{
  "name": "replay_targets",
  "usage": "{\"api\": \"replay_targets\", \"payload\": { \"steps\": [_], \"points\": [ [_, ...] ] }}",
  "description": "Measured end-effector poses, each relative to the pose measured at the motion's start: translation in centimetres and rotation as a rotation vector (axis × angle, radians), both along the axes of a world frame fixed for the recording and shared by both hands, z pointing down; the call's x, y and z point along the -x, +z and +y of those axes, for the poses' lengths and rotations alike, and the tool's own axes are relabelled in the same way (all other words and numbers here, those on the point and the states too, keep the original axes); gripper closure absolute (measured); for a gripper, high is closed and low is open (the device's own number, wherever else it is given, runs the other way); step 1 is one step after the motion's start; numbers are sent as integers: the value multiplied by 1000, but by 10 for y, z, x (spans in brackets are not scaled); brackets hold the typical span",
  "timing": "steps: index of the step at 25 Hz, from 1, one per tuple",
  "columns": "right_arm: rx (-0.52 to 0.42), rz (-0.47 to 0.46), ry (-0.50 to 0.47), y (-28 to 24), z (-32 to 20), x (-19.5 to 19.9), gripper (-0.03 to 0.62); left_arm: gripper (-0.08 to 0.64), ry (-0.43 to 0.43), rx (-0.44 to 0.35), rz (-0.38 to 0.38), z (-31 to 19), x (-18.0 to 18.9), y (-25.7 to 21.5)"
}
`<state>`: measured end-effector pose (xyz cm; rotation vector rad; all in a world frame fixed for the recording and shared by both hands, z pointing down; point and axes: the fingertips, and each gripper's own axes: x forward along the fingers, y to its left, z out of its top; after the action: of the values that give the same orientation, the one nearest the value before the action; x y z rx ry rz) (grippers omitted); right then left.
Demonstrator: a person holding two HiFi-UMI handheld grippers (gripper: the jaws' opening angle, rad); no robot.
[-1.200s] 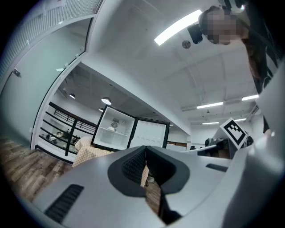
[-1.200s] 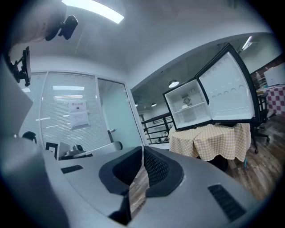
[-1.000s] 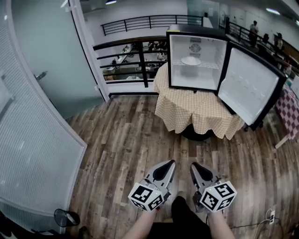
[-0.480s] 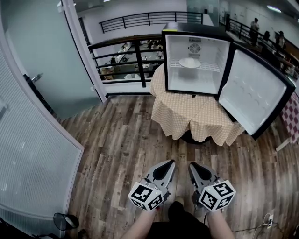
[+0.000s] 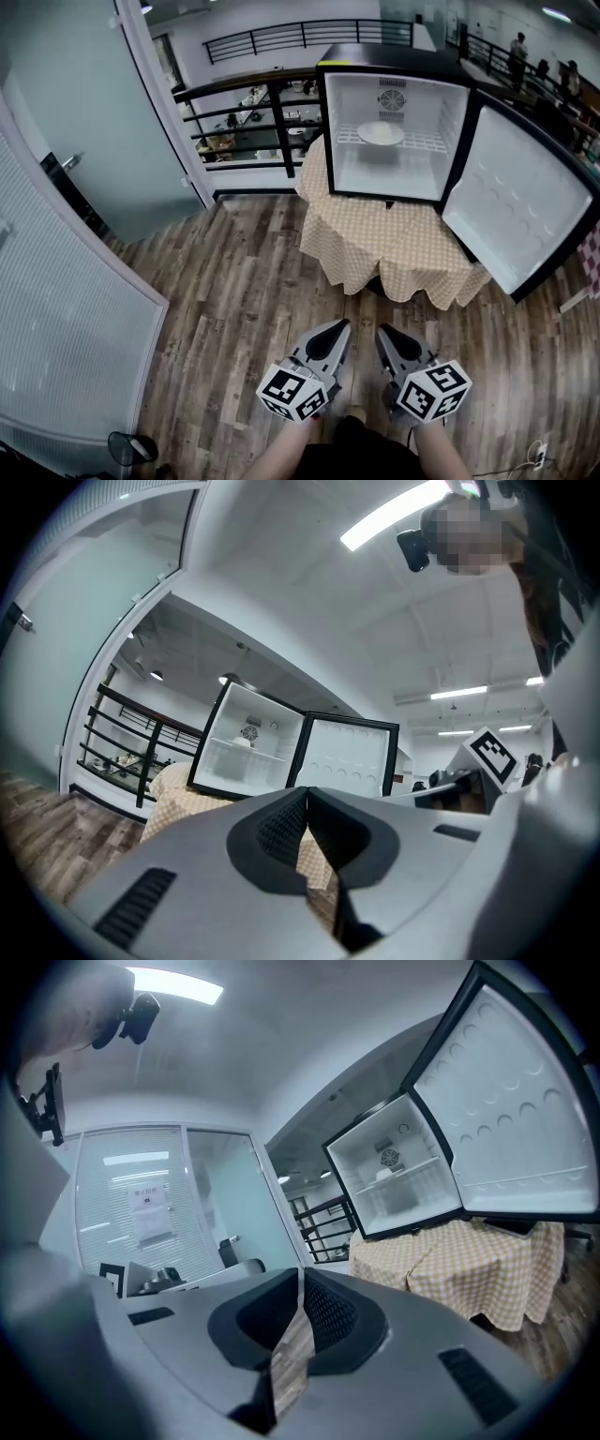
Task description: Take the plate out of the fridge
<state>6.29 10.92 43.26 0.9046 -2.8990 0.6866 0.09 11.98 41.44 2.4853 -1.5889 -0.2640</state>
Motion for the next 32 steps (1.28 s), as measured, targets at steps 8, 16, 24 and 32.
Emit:
{"api": "replay_targets", "payload": {
  "steps": [8,16,24,32],
  "points": [
    [-35,-5,-35,-7,-36,-8,548,551,-1,-27,6,-44,-14,-5],
    [-30,8,-44,3,-46,-11,548,551,8,-7,7,-56,-25,5],
    [-28,-9,-41,3,-64,-8,546,551,11,-6,-2,-76,-25,7],
    [-35,-23,-5,-7,-111,1,548,551,51,-31,0,-125,-18,-6]
  ]
}}
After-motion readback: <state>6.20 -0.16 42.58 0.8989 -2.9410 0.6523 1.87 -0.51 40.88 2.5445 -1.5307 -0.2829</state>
